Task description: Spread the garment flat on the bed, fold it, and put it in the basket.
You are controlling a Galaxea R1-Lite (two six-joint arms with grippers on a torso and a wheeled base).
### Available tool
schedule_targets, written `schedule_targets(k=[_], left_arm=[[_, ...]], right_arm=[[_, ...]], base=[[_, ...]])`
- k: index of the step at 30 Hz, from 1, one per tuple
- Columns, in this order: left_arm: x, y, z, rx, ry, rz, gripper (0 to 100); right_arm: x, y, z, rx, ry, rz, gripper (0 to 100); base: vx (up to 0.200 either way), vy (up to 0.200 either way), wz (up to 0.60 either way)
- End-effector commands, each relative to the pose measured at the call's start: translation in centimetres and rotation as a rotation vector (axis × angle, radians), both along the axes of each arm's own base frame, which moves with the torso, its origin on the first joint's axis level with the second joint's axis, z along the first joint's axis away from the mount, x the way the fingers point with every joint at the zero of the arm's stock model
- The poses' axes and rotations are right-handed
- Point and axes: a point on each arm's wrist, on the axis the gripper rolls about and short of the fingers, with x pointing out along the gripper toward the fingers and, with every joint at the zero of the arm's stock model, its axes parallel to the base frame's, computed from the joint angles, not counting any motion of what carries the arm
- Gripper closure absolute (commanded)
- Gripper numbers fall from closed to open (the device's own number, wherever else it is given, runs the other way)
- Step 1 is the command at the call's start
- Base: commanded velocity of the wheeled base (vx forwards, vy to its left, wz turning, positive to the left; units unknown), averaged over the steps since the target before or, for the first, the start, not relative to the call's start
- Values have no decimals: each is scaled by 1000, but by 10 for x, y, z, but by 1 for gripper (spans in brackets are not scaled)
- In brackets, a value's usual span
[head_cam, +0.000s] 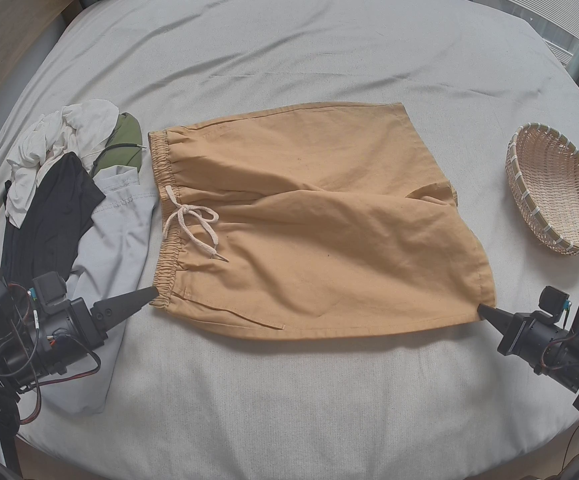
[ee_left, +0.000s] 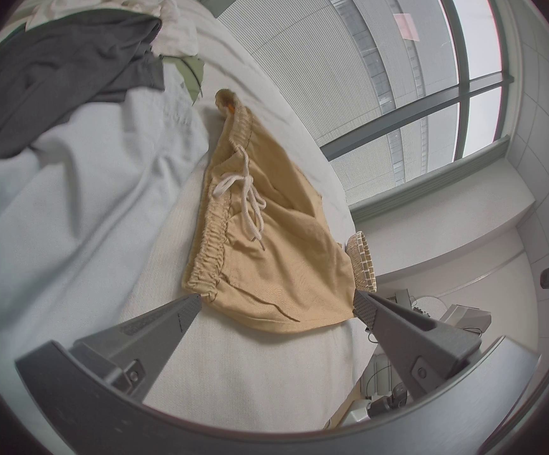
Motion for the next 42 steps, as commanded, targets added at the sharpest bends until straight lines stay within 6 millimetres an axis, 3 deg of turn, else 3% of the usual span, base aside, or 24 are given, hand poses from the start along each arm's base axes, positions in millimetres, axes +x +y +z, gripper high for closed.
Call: schedule_targets(k=[1, 10, 28, 29, 38, 42], left_arm=[[2, -3, -10, 5, 50, -14, 0], [9, -2, -20, 15, 95, 7, 0], [51, -11, -26, 27, 88, 48, 0], [51, -11, -26, 27, 87, 50, 100], [53, -18, -37, 36, 123, 12, 100], [39, -16, -35, 32, 128, -1, 100]], right_arm=[[-9, -1, -2, -2, 13, 4, 100], [-11, 1, 1, 1, 1, 18, 100], [-11, 1, 2, 3, -8, 21, 100], [-11, 1, 2, 3, -8, 21, 100], [-12, 1, -1, -9, 20, -8, 100], [-15, -1, -6, -44, 75, -63, 100]], base=[[0, 0, 0], [0, 0, 0], [0, 0, 0], [0, 0, 0], [0, 0, 0], [0, 0, 0]])
